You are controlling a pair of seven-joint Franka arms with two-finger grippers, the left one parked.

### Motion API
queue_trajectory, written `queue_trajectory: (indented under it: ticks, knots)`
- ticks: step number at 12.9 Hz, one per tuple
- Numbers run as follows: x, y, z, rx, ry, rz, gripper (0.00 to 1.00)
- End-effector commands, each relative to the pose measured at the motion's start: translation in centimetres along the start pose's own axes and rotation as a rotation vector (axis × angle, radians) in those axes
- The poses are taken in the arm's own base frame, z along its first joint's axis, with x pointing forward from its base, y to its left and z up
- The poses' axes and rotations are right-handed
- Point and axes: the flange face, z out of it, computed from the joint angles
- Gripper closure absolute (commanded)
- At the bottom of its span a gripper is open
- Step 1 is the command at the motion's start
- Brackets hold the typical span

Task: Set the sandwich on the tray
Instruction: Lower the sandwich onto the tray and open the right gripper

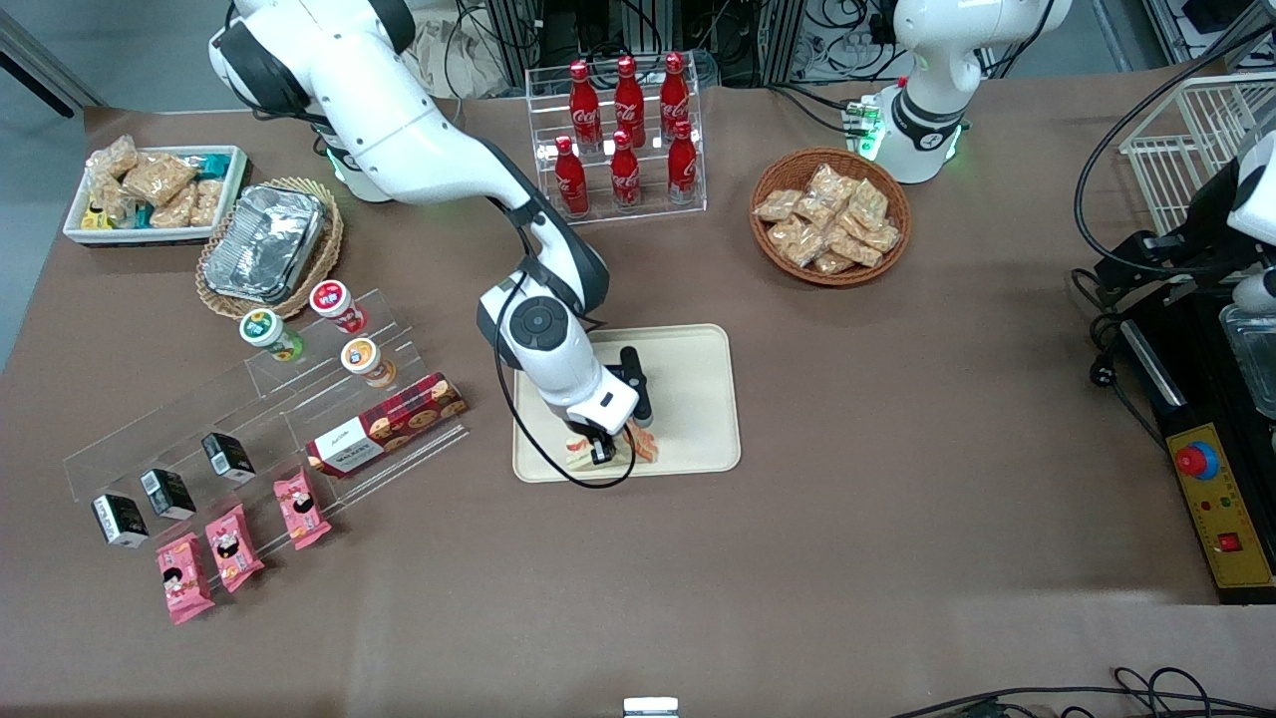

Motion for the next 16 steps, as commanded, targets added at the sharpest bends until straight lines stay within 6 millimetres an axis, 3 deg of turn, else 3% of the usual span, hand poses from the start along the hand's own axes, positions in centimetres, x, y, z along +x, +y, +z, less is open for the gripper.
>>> queue_trajectory:
  ticks: [1, 4, 6, 7, 8, 13, 16]
  knots:
    - [0.6, 1.2, 1.1, -0.021, 0.014, -0.019, 1.0]
    - [1.1, 1.9, 1.0, -0.041, 0.015, -0.102, 1.0]
    - [1.1, 1.9, 1.1, -0.042, 0.015, -0.106, 0.79]
    - [1.0, 2.0, 1.1, -0.043, 0.015, -0.113, 0.17]
    - [1.1, 2.1, 0.9, -0.045, 0.017, -0.113, 0.0]
    - [0.7, 2.8, -2.2, 0.009, 0.08, 0.011, 0.0]
    - [-1.3, 3.5, -7.7, 0.147, 0.093, 0.18, 0.0]
